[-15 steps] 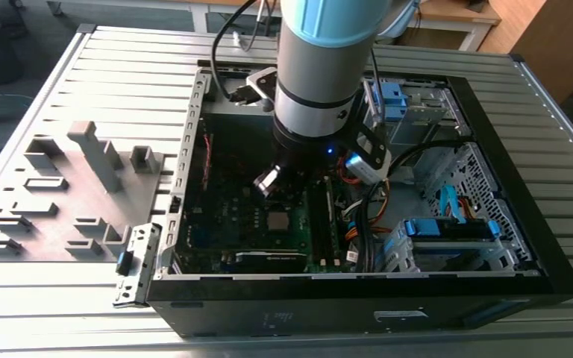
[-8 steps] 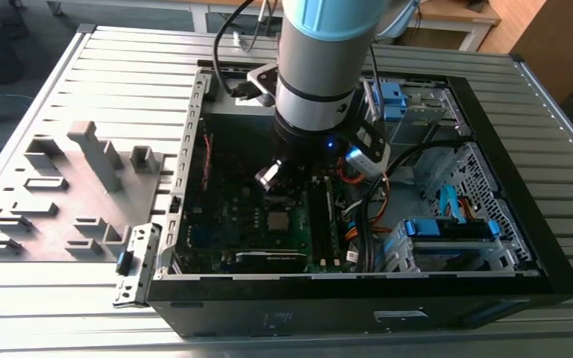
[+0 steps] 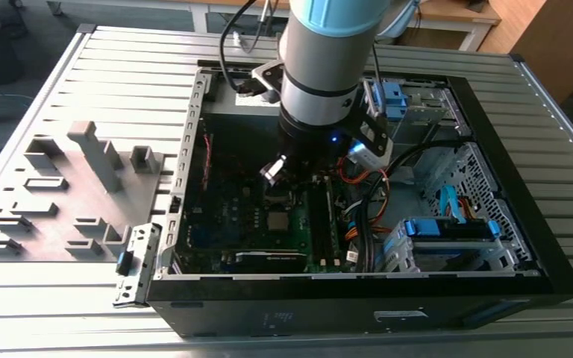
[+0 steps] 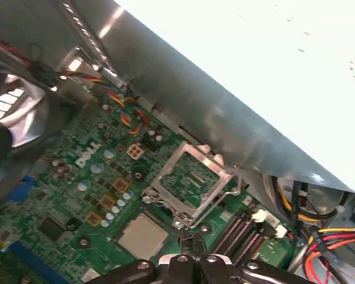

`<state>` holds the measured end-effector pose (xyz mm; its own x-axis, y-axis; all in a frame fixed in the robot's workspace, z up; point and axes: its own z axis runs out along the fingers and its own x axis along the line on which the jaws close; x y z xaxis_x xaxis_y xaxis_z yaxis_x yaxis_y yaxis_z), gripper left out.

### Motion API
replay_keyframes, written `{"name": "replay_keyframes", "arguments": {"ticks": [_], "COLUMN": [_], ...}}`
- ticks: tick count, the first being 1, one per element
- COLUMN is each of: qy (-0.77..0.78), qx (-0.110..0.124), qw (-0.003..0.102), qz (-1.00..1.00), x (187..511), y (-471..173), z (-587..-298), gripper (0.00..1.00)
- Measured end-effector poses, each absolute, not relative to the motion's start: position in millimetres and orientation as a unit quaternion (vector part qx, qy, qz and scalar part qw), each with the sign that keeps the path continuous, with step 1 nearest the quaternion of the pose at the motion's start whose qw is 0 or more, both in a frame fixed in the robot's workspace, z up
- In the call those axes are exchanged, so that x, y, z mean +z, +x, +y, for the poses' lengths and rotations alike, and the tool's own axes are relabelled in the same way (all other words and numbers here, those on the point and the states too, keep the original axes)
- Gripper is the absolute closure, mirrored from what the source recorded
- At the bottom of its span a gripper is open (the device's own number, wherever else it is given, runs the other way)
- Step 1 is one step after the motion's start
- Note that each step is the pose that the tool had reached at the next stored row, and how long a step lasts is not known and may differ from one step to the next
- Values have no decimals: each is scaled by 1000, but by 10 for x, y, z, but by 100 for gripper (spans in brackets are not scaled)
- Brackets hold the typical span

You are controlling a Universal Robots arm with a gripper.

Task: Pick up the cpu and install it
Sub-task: 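Close the cpu cover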

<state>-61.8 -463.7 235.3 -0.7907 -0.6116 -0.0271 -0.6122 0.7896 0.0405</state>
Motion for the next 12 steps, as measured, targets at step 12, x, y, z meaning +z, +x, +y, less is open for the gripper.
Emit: {"name": "replay_keyframes", "arguments": {"ticks": [12], "qy": [-325], "qx": [24], "qw": [6], "qz": [945], "x": [2288], "y": [-517], "z": [-4504], "gripper": [89]}}
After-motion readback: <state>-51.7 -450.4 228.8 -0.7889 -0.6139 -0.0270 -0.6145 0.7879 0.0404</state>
